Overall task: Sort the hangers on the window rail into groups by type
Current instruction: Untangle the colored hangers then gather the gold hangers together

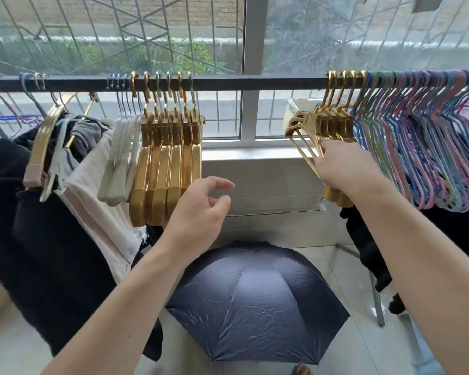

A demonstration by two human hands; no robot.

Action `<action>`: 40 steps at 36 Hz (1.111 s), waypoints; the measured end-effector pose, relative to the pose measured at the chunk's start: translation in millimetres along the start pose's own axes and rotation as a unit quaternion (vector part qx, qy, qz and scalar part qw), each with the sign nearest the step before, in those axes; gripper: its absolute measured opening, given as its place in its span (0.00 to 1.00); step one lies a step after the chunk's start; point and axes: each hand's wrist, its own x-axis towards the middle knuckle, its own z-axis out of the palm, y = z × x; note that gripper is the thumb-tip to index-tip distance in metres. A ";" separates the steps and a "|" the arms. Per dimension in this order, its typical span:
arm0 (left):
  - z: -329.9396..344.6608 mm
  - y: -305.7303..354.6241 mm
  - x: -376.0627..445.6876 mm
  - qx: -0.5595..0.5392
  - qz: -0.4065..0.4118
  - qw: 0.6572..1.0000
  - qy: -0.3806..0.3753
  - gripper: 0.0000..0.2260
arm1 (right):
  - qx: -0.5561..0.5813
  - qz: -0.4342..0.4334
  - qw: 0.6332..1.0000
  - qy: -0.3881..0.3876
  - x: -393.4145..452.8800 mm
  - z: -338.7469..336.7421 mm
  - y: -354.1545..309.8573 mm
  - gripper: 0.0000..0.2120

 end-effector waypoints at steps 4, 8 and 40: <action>-3.5 -2.1 -1.3 -0.003 -0.005 1.000 0.006 0.09 | -0.017 -0.016 0.999 0.022 -6.3 -0.1 4.5 0.15; -6.6 -4.4 -1.5 -0.018 -0.022 0.999 0.016 0.09 | -0.064 -0.057 0.993 0.075 -23.3 2.8 3.2 0.16; -46.0 -25.7 -30.8 -0.067 -0.094 0.976 0.186 0.09 | 0.474 -0.075 0.842 -0.248 -80.2 96.3 -158.4 0.30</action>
